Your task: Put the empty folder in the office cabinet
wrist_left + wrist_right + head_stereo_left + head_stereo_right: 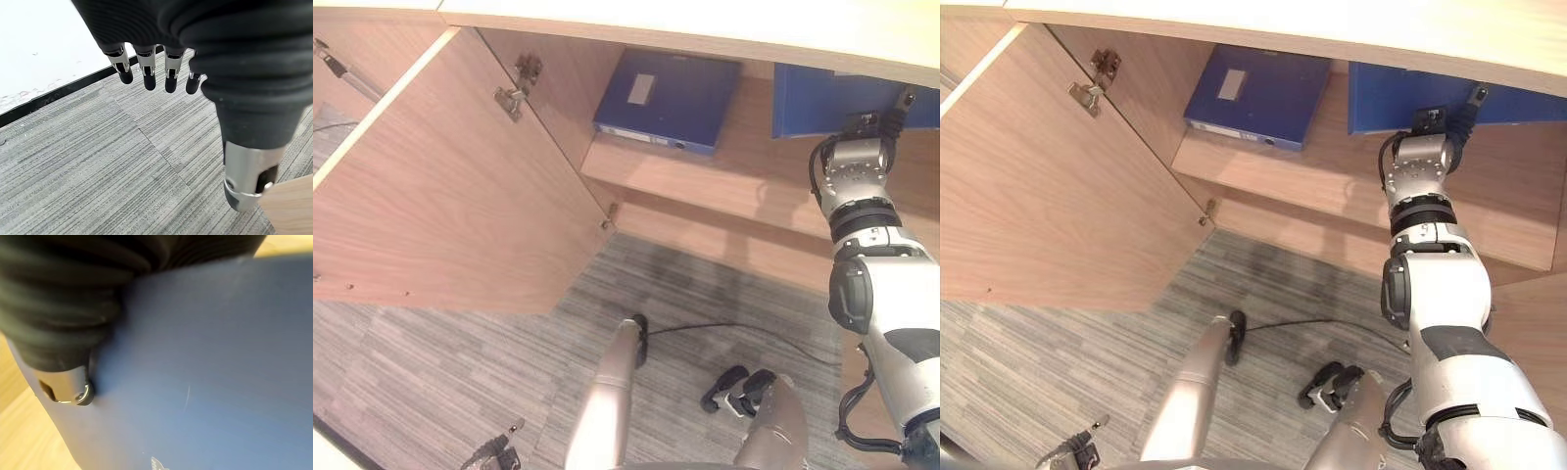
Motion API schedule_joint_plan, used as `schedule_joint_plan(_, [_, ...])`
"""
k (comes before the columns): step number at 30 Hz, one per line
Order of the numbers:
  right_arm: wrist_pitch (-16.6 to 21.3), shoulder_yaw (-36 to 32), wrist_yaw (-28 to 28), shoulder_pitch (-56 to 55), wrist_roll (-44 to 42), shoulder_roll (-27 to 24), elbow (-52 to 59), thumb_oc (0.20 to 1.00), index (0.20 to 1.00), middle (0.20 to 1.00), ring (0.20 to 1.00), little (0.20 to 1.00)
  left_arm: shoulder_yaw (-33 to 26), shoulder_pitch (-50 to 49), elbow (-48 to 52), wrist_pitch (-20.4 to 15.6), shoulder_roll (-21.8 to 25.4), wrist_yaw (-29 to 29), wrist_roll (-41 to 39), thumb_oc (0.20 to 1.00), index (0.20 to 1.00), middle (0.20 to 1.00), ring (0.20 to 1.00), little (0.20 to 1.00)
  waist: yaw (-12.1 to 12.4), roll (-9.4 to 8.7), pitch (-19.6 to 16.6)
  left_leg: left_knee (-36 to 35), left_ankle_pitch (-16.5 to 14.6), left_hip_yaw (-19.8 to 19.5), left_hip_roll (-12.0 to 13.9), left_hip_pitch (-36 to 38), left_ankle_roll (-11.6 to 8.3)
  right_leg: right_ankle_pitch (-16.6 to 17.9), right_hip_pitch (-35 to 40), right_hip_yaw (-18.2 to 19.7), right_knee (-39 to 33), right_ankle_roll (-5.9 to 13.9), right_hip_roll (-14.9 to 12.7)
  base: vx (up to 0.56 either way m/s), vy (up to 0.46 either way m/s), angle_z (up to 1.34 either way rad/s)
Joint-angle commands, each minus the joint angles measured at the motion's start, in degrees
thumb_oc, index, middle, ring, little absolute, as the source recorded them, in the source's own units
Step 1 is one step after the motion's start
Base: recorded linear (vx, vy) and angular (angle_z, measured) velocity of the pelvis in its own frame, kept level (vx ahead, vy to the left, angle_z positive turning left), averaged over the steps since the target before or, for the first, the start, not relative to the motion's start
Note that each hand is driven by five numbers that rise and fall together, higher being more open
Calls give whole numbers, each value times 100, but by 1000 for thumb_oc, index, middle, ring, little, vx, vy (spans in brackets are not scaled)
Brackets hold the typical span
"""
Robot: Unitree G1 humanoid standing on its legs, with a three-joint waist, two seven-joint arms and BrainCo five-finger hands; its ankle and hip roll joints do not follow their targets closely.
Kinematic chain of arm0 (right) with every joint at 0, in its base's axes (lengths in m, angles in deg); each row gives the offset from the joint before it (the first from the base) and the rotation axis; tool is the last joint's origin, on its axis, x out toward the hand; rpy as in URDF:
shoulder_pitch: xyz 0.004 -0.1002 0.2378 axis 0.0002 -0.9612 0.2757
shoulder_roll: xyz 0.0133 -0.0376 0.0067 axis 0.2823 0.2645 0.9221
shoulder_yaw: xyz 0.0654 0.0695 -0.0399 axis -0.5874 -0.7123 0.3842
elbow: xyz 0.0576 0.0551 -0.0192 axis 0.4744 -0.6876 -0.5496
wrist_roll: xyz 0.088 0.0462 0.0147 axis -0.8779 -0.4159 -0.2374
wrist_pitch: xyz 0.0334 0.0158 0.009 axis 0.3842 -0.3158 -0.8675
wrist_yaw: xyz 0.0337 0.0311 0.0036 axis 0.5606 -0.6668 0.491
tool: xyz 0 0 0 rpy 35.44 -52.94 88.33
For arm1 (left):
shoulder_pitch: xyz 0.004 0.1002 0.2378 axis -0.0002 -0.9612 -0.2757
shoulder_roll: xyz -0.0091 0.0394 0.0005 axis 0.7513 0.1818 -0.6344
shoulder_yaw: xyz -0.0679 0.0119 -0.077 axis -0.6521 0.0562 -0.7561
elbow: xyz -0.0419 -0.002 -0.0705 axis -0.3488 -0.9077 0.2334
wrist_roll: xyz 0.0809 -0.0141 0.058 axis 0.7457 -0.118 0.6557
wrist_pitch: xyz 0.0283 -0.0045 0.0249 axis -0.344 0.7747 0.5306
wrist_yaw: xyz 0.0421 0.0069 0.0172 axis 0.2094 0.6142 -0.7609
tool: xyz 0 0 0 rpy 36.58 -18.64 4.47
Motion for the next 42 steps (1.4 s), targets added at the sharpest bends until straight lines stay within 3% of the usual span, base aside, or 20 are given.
schedule_joint_plan(1, [365, -160, 132, 611, 36, -248, 124, 200, 200, 200, 200, 200, 175, 53, -349, -3, 374, -140, -33, 1000, 1000, 1000, 1000, 1000, 61, -53, 43, -166, -405, 46, 110, 265, 45, -187, 531, 705, -399, 381, 14, 0, 0, 0])
schedule_joint_plan(25, [124, -714, 42, -165, -19, -111, -437, 200, 200, 200, 200, 200, 279, -29, -206, 9, 212, -215, 9, 1000, 1000, 1000, 1000, 1000, -9, 201, 122, 141, -512, 126, 101, 13, 98, -334, 251, 894, -106, 318, -68, 1, 0, 2])
schedule_joint_plan(27, [224, -694, -2, -125, 54, 57, -377, 200, 200, 200, 200, 200, 392, -100, -186, -201, 89, -329, 94, 1000, 1000, 1000, 1000, 1000, 12, 205, 140, 147, -518, 120, 87, -13, 104, -329, 219, 908, -75, 326, -84, -11, -34, 0])
schedule_joint_plan(28, [342, -907, -28, -269, -72, -185, -361, 200, 200, 200, 200, 200, 215, -150, -317, -34, 40, -323, 137, 1000, 1000, 1000, 1000, 1000, 114, 214, 173, 170, -522, 77, 38, -59, 104, -368, 218, 886, -38, 343, -142, -16, -90, 3])
schedule_joint_plan(34, [347, -1018, 110, -382, -147, -559, -386, 200, 200, 200, 200, 200, 2, -239, -421, -18, 212, -284, 335, 1000, 1000, 1000, 1000, 1000, 215, 239, 220, 210, -533, 33, -4, -82, 102, -398, 241, 847, 5, 370, -206, -1, -45, 10])
schedule_joint_plan(35, [340, -1015, 191, -427, -215, -582, -356, 561, 561, 561, 561, 561, -18, -264, -438, -19, 235, -274, 380, 1000, 1000, 1000, 1000, 1000, 230, 243, 228, 205, -539, 29, -1, -75, 101, -401, 239, 849, 7, 376, -206, 0, 0, 0])
schedule_joint_plan(37, [329, -982, 347, -456, -321, -610, -345, 1000, 1000, 1000, 1000, 1000, -34, -280, -438, -18, 250, -246, 417, 1000, 1000, 1000, 1000, 1000, 246, 237, 232, 202, -542, 38, 6, -68, 98, -388, 249, 838, -3, 388, -209, 0, 0, 0])
schedule_joint_plan(42, [294, -940, 735, -548, -586, -575, -265, 1000, 1000, 1000, 1000, 1000, -95, -304, -431, -10, 306, -167, 477, 1000, 1000, 1000, 1000, 1000, 253, 236, 235, 181, -531, 61, 21, -52, 94, -377, 251, 841, -16, 393, -203, 0, 0, 0])
